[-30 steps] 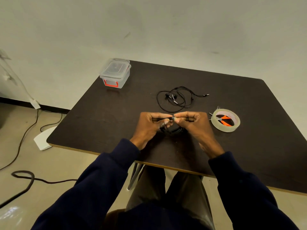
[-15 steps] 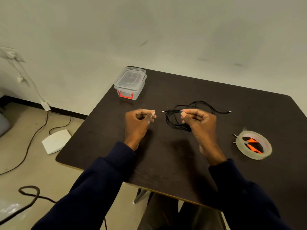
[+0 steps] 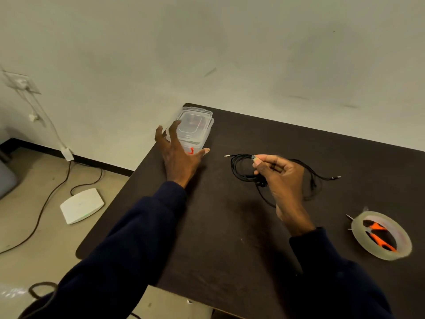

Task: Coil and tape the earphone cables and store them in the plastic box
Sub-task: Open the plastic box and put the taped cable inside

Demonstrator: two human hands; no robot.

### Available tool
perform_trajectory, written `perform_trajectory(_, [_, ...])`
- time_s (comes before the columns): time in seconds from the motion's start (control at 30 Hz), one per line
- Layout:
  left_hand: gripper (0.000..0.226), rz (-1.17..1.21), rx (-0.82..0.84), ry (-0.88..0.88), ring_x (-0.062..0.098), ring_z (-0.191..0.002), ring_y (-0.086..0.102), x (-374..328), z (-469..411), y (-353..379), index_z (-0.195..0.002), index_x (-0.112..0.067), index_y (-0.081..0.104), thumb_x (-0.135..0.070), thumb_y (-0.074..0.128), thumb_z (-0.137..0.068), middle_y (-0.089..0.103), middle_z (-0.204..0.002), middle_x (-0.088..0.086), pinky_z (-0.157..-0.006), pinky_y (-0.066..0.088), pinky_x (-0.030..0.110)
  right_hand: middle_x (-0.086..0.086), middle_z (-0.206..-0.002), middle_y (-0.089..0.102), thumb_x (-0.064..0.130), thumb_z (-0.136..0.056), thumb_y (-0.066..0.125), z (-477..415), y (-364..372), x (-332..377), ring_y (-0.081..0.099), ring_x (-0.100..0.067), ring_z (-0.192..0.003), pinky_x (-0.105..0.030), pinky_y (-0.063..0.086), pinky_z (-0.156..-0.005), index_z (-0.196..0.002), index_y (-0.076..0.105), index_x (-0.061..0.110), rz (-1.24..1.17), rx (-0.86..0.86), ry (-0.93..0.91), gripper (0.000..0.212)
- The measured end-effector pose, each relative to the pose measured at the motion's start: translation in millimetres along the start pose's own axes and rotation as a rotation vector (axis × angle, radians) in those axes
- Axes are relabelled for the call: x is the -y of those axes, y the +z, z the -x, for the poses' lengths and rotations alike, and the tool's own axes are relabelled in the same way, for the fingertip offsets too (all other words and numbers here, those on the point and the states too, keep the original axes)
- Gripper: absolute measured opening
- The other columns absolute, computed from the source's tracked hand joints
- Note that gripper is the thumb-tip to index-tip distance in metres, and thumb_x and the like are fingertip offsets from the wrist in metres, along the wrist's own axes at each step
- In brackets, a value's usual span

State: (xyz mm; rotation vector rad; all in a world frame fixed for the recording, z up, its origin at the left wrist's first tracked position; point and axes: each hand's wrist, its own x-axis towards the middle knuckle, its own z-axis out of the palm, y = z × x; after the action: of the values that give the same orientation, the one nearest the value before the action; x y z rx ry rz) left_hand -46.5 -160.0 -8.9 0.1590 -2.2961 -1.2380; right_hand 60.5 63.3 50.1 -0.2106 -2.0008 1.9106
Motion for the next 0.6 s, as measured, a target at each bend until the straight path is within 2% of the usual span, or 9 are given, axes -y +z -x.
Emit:
perform_trajectory(0.07, [0.091, -0.049, 0.037, 0.018, 0.033, -0.141, 0.036, -3, -8, 7, -0.139, -0.032, 0.045, -0.054, 0.090, -0.063, 0.026, -0.152, 0.014, -0.113, 0.043, 0.043, -0.007, -0.085, 0.079, 0.010, -0.087, 0.080, 1, -1, 1, 0.070, -0.013, -0.072, -0.021, 0.057, -0.068, -0.097, 0.080, 0.009, 0.008, 0.001, 0.005, 0.010])
perform_trajectory(0.17, [0.071, -0.047, 0.035, -0.008, 0.031, -0.131, 0.045, -3, -7, 10, -0.130, -0.027, 0.053, -0.050, 0.084, -0.070, 0.038, -0.139, 0.012, -0.107, 0.047, 0.045, -0.007, -0.085, 0.079, 0.011, -0.087, 0.081, 6, -9, 1, 0.070, -0.014, -0.072, -0.022, 0.057, -0.069, -0.096, 0.080, 0.010, 0.007, 0.004, 0.020, 0.009])
perform_trajectory(0.33, [0.067, -0.007, 0.206, 0.054, 0.019, -0.126, 0.046, -10, 22, -15, -0.126, -0.028, 0.055, -0.038, 0.090, -0.069, 0.039, -0.139, 0.005, -0.098, 0.042, 0.025, -0.006, -0.088, 0.080, 0.012, -0.087, 0.080, 21, -35, 4, 0.071, -0.015, -0.076, -0.023, 0.059, -0.072, -0.099, 0.080, 0.010, 0.005, 0.023, 0.041, 0.012])
perform_trajectory(0.4, [0.066, 0.005, 0.295, 0.132, 0.012, -0.126, 0.044, -12, 44, -32, -0.125, -0.028, 0.056, -0.034, 0.092, -0.070, 0.037, -0.141, 0.004, -0.101, 0.041, 0.022, -0.006, -0.089, 0.080, 0.011, -0.087, 0.080, 30, -46, 7, 0.072, -0.016, -0.077, -0.023, 0.059, -0.073, -0.100, 0.079, 0.009, 0.004, 0.022, 0.036, 0.013])
perform_trajectory(0.5, [0.064, 0.035, 0.368, 0.214, 0.012, -0.135, 0.041, -8, 75, -60, -0.125, -0.029, 0.059, -0.030, 0.093, -0.071, 0.034, -0.147, 0.002, -0.108, 0.038, 0.018, -0.006, -0.090, 0.080, 0.012, -0.087, 0.080, 45, -62, 11, 0.072, -0.017, -0.077, -0.024, 0.059, -0.074, -0.100, 0.080, 0.010, -0.005, 0.029, 0.038, 0.013])
perform_trajectory(0.53, [0.063, 0.053, 0.392, 0.227, 0.013, -0.138, 0.040, -6, 84, -69, -0.126, -0.028, 0.060, -0.028, 0.092, -0.072, 0.034, -0.149, 0.002, -0.111, 0.038, 0.019, -0.006, -0.089, 0.080, 0.012, -0.087, 0.080, 51, -68, 13, 0.072, -0.016, -0.077, -0.023, 0.058, -0.073, -0.100, 0.080, 0.010, -0.014, 0.029, 0.034, 0.013])
perform_trajectory(0.6, [0.060, 0.079, 0.461, 0.252, 0.014, -0.144, 0.036, -3, 99, -85, -0.127, -0.027, 0.062, -0.022, 0.091, -0.074, 0.032, -0.154, 0.001, -0.116, 0.039, 0.031, -0.007, -0.088, 0.079, 0.011, -0.087, 0.080, 64, -79, 16, 0.071, -0.016, -0.076, -0.022, 0.056, -0.073, -0.100, 0.080, 0.011, -0.024, 0.027, 0.025, 0.013])
